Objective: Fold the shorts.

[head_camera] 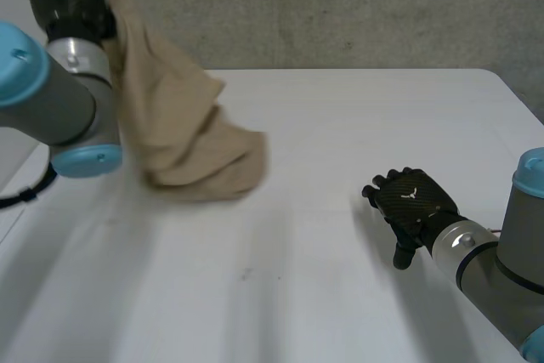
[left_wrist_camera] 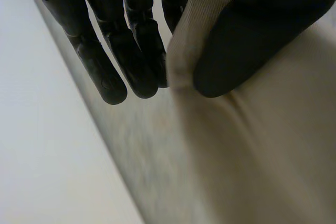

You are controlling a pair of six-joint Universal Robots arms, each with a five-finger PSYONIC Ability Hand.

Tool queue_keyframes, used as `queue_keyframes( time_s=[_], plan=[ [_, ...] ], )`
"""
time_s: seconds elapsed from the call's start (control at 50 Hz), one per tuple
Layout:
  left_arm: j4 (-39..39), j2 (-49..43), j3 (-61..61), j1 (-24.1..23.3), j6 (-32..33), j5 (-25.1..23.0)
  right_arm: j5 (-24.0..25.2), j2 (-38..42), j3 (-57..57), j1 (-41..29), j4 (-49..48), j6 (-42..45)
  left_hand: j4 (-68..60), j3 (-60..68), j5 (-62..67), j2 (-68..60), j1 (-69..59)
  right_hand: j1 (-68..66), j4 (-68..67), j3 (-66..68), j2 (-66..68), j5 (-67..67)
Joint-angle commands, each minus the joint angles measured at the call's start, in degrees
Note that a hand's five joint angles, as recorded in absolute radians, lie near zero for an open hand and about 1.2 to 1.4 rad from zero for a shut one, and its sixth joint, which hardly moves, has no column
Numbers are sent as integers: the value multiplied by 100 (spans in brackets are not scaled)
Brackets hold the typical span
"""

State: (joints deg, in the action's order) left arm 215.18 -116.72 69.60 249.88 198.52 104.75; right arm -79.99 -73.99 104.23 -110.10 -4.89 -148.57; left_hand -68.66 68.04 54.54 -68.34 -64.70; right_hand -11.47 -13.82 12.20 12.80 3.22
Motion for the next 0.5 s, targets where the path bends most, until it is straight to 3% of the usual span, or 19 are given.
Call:
queue_keyframes(
  time_s=[0.02, 0.16, 0.22, 0.24, 0.28, 0.3, 0.4, 0.5],
  plan=[
    [68, 123, 80, -824, -59, -1218, -25, -2, 1, 32, -3, -58, -1134, 1196, 1546, -1166, -1530, 147, 382, -220, -280, -322],
    [51, -754, 247, -2142, -67, -2114, -86, -45, 9, 128, 6, -85, -1134, 1196, 1546, -1166, -1530, 147, 382, -220, -280, -322],
    [7, -958, 387, -2478, -59, -2362, -174, -89, 9, 277, -11, -128, -1134, 1196, 1546, -1166, -1530, 147, 382, -220, -280, -322],
    [-63, -1037, 553, -2636, -33, -2493, -201, -98, 9, 296, -20, -146, 496, -434, -84, 464, 100, 147, 382, -220, -280, -322],
    [-177, -1003, 799, -2768, -15, -2608, -236, -124, -8, 348, -29, -172, 2873, -2812, -2461, 2841, 2478, 147, 382, -220, -280, -322],
    [-239, -994, 931, -2830, 3, -2652, -280, -168, -17, 409, -29, -199, 3400, -3339, -2988, 3368, 3004, 147, 382, -220, -280, -322],
    [-669, -222, 1871, -2980, 64, -2767, -324, -256, -87, 691, -29, -217, 4295, -4234, -3883, 4263, 3899, 147, 382, -220, -280, -322],
    [-898, 614, 2610, -2726, 363, -2670, -306, -371, -201, 919, -29, -208, 4852, -4790, -4440, 4820, 4456, 147, 382, -220, -280, -322]
  ],
)
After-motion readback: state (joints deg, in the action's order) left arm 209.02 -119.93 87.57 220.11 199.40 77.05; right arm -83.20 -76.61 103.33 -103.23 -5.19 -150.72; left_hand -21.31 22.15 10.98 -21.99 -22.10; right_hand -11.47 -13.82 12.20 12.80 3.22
